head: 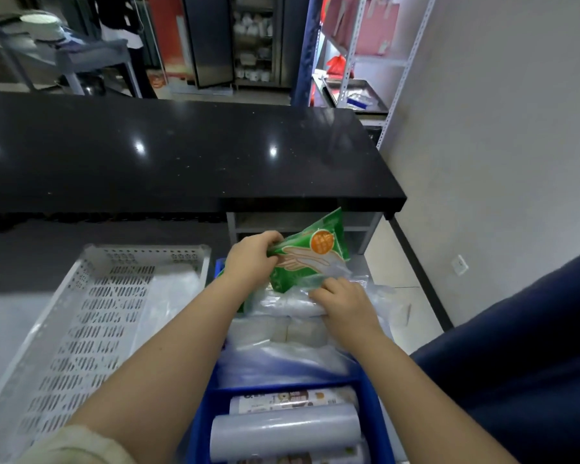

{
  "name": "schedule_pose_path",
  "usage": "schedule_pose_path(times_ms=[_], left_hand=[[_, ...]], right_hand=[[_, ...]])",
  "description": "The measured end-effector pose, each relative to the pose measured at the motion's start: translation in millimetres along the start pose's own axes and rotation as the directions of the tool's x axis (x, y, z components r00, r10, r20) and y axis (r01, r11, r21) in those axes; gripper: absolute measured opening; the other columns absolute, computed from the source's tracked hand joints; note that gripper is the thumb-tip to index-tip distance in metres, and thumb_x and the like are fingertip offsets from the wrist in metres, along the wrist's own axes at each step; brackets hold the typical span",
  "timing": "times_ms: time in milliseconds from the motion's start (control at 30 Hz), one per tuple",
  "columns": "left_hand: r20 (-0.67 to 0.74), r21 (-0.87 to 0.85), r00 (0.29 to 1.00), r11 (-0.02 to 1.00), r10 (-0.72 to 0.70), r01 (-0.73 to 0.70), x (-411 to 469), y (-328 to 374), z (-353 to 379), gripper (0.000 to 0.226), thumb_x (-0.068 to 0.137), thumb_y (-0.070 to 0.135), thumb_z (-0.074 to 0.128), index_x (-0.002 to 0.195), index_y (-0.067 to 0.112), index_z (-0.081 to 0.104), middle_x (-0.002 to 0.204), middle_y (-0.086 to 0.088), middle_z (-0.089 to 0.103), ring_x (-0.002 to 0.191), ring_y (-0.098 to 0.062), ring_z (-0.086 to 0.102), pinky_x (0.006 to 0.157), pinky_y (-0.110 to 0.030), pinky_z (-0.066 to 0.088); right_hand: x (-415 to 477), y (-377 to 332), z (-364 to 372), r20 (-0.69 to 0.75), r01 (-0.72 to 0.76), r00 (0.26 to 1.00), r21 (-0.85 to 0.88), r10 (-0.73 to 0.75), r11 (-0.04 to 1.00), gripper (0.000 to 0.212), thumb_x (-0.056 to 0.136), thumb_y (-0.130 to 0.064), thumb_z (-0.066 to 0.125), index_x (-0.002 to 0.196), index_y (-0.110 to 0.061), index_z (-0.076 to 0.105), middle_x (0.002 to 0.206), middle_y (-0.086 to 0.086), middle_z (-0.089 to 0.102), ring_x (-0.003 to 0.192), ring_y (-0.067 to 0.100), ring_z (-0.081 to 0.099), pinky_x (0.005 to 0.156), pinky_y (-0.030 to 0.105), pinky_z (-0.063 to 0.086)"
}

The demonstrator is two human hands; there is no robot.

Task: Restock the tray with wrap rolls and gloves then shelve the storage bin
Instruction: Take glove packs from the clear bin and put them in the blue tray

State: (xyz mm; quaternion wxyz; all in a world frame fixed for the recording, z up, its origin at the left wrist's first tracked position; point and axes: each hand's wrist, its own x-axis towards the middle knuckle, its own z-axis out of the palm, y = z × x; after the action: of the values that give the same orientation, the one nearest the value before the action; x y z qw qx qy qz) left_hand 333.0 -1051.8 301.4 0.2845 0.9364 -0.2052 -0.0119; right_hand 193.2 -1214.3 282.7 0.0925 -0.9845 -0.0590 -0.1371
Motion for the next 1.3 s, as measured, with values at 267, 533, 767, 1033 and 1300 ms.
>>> schedule_pose_path(times_ms=[267,533,767,1033,1300], left_hand=[[0.146,0.211,0.988,0.975,0.041,-0.071,18,-18,-5,0.039,0.081,0.026,0.071,0.116,0.038,0.06,0.112,0.008,0.068,0.098,-0.018,0.062,0.077,-0.033,0.047],[-0.171,0.155,0.964,0.972,0.205,-0.179,10,-26,-31,0.04,0.078,0.036,0.074,0.114,0.026,0.062,0.107,0.005,0.067,0.102,-0.021,0.057,0.086,-0.042,0.045],[0.089,0.058,0.986,0.988,0.139,-0.144,-60,-46,4,0.024,0.083,0.033,0.068,0.106,0.024,0.07,0.107,-0.001,0.066,0.101,-0.021,0.056,0.085,-0.037,0.047],[0.325,0.23,0.943,0.962,0.07,-0.151,-67,-48,41,0.041,0.099,0.044,0.032,0.122,0.026,0.059,0.111,-0.003,0.062,0.102,-0.022,0.052,0.08,-0.038,0.048],[0.446,0.308,0.894,0.946,-0.047,-0.104,-66,-42,37,0.048,0.099,0.047,0.025,0.111,0.023,0.065,0.1,-0.007,0.06,0.095,-0.024,0.052,0.078,-0.038,0.046]], right_hand=[[13,4,2,0.058,-0.058,0.996,-0.056,0.061,0.997,0.029,0.07,-0.018,0.083,0.096,-0.022,0.069,0.097,0.001,0.067,0.088,0.023,0.059,0.076,0.035,0.05],[46,6,20,0.108,0.024,0.994,-0.041,-0.019,0.999,0.035,0.068,0.003,0.073,0.099,-0.013,0.069,0.103,0.009,0.065,0.093,0.032,0.057,0.076,0.039,0.046],[73,-21,53,0.227,0.047,0.97,0.181,-0.088,0.982,0.04,0.086,-0.007,0.063,0.125,-0.018,0.061,0.129,0.009,0.061,0.119,0.027,0.054,0.099,0.04,0.044],[45,24,37,0.186,-0.018,0.981,0.363,-0.054,0.932,0.024,0.082,-0.01,0.071,0.103,-0.021,0.067,0.113,-0.004,0.065,0.104,0.018,0.056,0.086,0.031,0.047],[51,20,53,0.673,-0.337,0.722,0.136,0.163,0.932,0.02,0.09,-0.033,0.048,0.092,-0.031,0.068,0.105,0.001,0.065,0.083,0.017,0.058,0.07,0.032,0.05]])
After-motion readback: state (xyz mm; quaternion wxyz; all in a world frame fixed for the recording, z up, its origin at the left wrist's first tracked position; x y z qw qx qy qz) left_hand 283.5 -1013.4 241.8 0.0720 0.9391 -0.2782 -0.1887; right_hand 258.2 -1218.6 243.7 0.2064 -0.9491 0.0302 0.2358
